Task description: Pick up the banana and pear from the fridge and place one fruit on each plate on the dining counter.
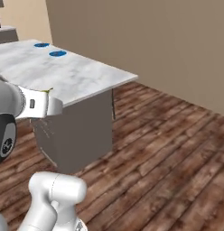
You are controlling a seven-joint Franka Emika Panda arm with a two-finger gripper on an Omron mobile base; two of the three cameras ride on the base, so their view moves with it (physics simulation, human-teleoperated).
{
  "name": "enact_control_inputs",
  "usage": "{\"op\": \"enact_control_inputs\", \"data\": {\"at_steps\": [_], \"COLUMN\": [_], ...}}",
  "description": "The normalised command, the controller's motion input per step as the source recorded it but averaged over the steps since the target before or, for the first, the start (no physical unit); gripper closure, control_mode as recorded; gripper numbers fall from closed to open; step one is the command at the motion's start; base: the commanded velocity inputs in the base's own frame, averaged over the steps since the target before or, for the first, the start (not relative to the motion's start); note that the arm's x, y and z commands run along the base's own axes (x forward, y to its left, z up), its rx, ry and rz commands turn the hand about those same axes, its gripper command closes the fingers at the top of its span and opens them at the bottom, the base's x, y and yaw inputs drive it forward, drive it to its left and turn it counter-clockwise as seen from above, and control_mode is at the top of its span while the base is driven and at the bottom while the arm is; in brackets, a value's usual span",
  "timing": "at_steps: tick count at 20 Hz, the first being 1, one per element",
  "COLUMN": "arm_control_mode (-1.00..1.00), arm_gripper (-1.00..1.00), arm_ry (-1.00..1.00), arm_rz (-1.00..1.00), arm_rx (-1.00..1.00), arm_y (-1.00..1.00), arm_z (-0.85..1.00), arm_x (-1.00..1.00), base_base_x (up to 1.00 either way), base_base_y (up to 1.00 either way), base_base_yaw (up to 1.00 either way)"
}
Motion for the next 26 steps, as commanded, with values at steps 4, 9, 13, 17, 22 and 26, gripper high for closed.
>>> {"op": "enact_control_inputs", "data": {"at_steps": [4, 9, 13, 17, 22, 26], "arm_control_mode": [1.0, 1.0, 1.0, 1.0, 1.0, 1.0], "arm_gripper": [1.0, 1.0, 1.0, 1.0, 1.0, 1.0], "arm_ry": [0.0, 0.0, 0.0, 0.0, 0.0, 0.0], "arm_rz": [0.0, 0.0, 0.0, 0.0, 0.0, 0.0], "arm_rx": [0.0, 0.0, 0.0, 0.0, 0.0, 0.0], "arm_y": [0.0, 0.0, 0.0, 0.0, 0.0, 0.0], "arm_z": [0.0, 0.0, 0.0, 0.0, 0.0, 0.0], "arm_x": [0.0, 0.0, 0.0, 0.0, 0.0, 0.0], "base_base_x": [1.0, 1.0, 1.0, 1.0, 1.0, 1.0], "base_base_y": [-1.0, -1.0, -1.0, -1.0, -1.0, -1.0], "base_base_yaw": [0.29, 0.3, 0.24, 0.22, 0.16, 0.18]}}
